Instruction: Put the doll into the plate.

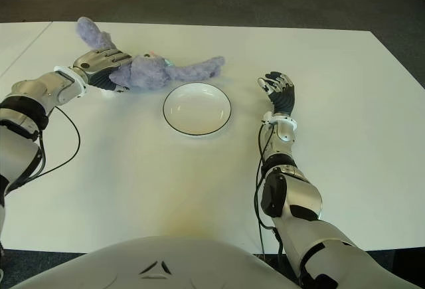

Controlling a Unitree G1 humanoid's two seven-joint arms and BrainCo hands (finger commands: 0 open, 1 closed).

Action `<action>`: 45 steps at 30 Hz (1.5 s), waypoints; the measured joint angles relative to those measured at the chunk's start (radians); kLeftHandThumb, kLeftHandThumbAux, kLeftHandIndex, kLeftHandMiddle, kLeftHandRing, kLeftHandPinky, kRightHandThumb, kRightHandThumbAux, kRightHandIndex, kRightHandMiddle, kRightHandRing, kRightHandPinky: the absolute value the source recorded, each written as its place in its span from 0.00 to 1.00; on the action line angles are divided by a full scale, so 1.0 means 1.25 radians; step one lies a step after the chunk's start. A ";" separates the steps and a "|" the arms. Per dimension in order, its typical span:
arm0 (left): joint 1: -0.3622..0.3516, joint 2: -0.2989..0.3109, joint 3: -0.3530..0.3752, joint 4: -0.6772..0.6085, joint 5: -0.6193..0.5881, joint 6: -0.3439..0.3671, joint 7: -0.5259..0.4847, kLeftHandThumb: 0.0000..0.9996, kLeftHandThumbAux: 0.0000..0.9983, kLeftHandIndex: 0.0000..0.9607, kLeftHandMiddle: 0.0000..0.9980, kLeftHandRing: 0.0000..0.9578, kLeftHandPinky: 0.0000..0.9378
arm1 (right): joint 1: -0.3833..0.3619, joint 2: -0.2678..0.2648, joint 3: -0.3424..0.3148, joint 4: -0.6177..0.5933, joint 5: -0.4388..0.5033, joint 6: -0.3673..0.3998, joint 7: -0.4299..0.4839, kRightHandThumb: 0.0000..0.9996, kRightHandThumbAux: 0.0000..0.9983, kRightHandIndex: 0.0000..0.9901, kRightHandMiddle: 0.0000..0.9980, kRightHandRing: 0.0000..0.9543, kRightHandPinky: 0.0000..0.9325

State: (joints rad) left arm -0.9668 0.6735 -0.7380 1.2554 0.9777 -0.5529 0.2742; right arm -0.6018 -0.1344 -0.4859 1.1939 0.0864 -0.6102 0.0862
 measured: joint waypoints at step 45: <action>0.036 -0.113 -0.169 0.051 0.104 0.494 0.231 0.85 0.67 0.42 0.56 0.83 0.87 | -0.001 0.000 -0.003 0.000 0.015 0.003 0.005 0.09 0.81 0.33 0.36 0.39 0.37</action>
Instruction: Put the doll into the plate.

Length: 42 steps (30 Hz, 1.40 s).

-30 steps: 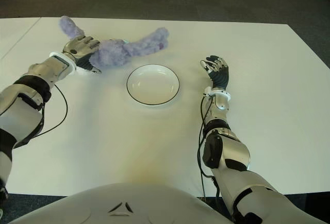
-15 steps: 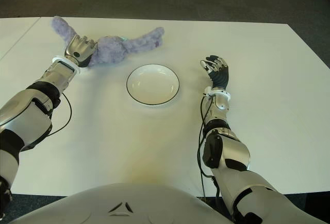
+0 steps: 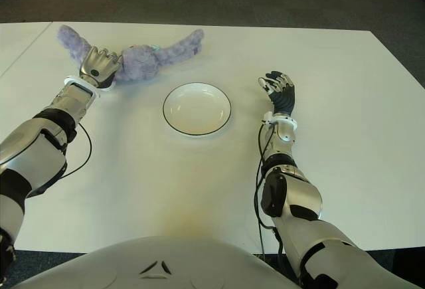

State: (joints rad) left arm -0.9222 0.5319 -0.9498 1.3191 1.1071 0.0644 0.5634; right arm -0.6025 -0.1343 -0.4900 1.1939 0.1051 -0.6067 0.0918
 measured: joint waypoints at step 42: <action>-0.006 0.121 0.091 -0.184 -0.022 -0.009 0.074 0.73 0.70 0.46 0.83 0.89 0.93 | 0.000 -0.001 0.000 0.000 0.001 0.000 0.000 0.08 0.82 0.32 0.36 0.40 0.40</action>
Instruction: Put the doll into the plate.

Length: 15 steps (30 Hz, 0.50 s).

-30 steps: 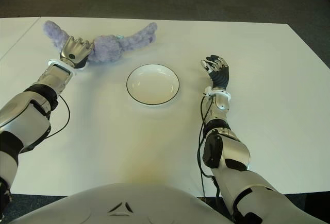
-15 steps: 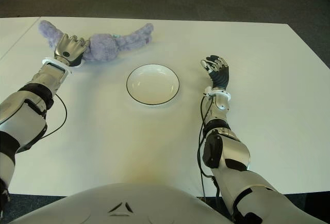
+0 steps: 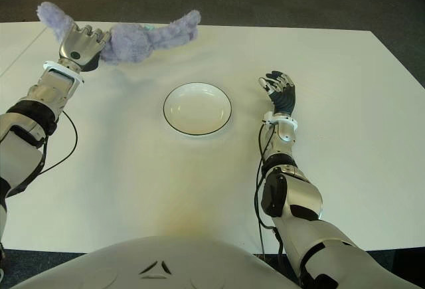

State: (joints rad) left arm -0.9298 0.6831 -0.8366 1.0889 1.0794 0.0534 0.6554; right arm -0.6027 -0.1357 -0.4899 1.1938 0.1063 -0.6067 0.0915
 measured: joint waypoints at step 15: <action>0.027 0.036 0.083 -0.260 0.003 0.022 0.003 0.73 0.70 0.46 0.83 0.87 0.92 | 0.000 0.000 0.001 0.000 0.000 0.000 -0.003 0.05 0.82 0.32 0.37 0.39 0.37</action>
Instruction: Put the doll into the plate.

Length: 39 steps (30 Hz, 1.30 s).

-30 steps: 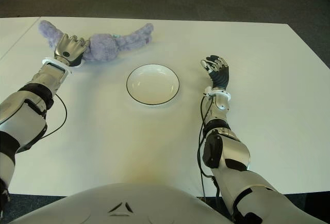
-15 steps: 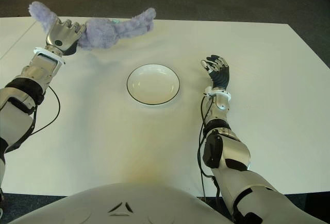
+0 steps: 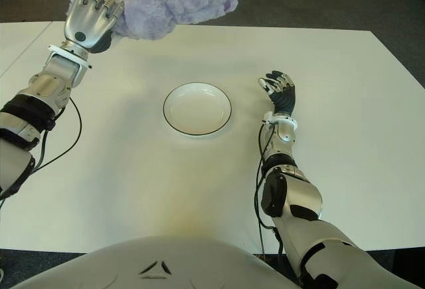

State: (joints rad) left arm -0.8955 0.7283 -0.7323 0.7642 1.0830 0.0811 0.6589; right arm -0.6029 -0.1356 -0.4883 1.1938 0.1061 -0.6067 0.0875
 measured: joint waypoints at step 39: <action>0.195 0.003 0.079 -0.391 0.041 -0.041 -0.036 0.73 0.70 0.46 0.82 0.86 0.91 | 0.000 0.000 -0.001 0.000 0.001 0.000 -0.002 0.10 0.83 0.33 0.37 0.42 0.42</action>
State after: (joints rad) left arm -0.6519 0.7319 -0.6332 0.2756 1.1342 0.0298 0.6139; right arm -0.6029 -0.1355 -0.4900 1.1939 0.1072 -0.6067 0.0847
